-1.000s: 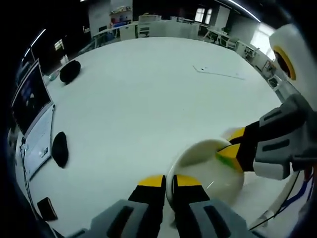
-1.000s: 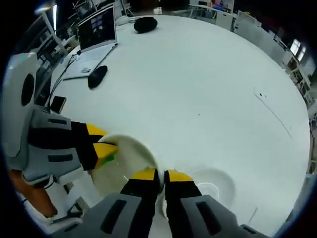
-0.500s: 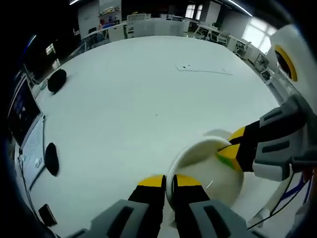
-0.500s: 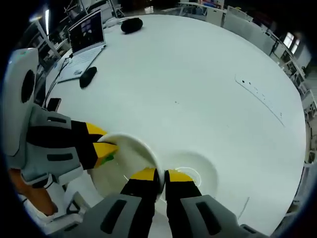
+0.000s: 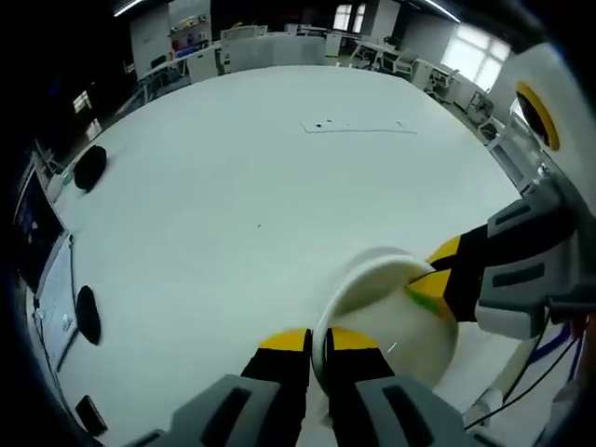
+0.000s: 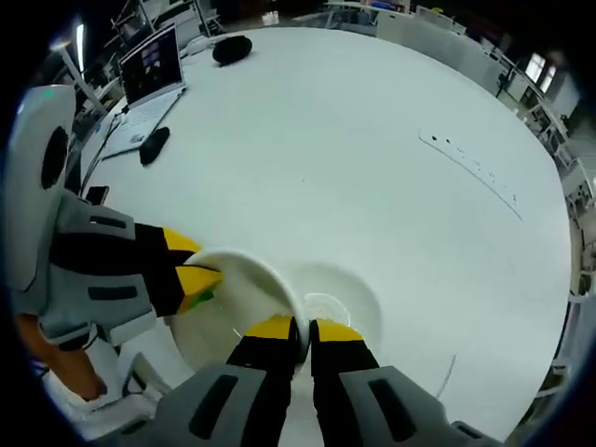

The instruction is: Tidy tabletop coffee trays, cups and spoons，present forward

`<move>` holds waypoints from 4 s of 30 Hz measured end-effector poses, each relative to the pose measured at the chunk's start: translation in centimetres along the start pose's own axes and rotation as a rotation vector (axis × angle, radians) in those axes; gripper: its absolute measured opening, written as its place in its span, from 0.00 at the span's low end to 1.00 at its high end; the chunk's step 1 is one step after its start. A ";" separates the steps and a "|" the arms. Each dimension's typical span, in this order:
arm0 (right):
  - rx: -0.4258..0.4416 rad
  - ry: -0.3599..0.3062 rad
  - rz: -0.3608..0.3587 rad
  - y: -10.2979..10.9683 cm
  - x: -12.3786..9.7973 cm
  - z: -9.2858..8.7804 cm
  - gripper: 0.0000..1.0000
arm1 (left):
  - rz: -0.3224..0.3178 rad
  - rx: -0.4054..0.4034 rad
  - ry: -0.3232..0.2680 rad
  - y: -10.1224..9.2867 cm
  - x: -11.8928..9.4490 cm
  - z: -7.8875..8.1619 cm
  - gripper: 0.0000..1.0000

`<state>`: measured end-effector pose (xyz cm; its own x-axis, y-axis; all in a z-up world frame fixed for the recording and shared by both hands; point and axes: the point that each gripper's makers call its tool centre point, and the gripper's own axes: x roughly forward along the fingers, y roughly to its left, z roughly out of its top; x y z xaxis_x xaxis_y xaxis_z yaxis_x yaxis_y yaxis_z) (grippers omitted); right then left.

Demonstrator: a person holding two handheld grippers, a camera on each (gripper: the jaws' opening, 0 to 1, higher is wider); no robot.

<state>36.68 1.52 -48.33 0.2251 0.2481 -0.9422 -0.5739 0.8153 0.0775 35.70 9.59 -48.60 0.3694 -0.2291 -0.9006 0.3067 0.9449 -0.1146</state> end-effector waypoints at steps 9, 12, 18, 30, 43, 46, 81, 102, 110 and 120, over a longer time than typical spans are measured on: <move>0.019 0.019 -0.004 -1.2 -0.2 -1.8 0.07 | -0.015 0.031 0.032 -2.3 0.5 -0.6 0.08; 0.025 0.019 -0.007 -1.5 -0.5 -2.2 0.07 | -0.015 0.038 0.028 -2.8 0.5 -0.5 0.08; 0.037 0.028 0.000 -1.9 -0.3 -3.0 0.07 | -0.014 0.055 0.038 -3.7 0.9 -0.6 0.09; 0.063 0.067 0.015 -2.9 1.0 -4.4 0.07 | -0.027 0.071 0.081 -4.6 2.8 -0.9 0.08; 0.074 0.081 0.031 -3.5 2.3 -4.7 0.07 | -0.004 0.087 0.076 -4.4 3.9 -1.0 0.08; 0.077 0.079 0.030 -3.7 2.4 -4.5 0.07 | -0.007 0.083 0.066 -4.4 4.1 -0.7 0.08; 0.045 -0.134 0.149 -4.3 3.4 -3.0 0.12 | -0.141 0.144 -0.128 -4.4 5.3 0.4 0.14; -0.160 -0.615 0.078 -4.0 -2.5 0.0 0.18 | -0.189 0.241 -0.491 -4.3 1.5 4.1 0.12; -0.155 -0.889 0.050 -3.8 -8.0 -0.1 0.19 | -0.158 0.273 -0.716 -4.0 -2.8 4.7 0.14; -0.133 -1.075 -0.061 -6.1 -12.3 -1.2 0.27 | -0.096 0.274 -0.899 -1.1 -7.2 5.7 0.18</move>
<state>36.50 -7.11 -37.60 0.7910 0.5908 -0.1594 -0.6048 0.7944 -0.0567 37.68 8.91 -39.66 0.8346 -0.5056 -0.2186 0.5244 0.8508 0.0343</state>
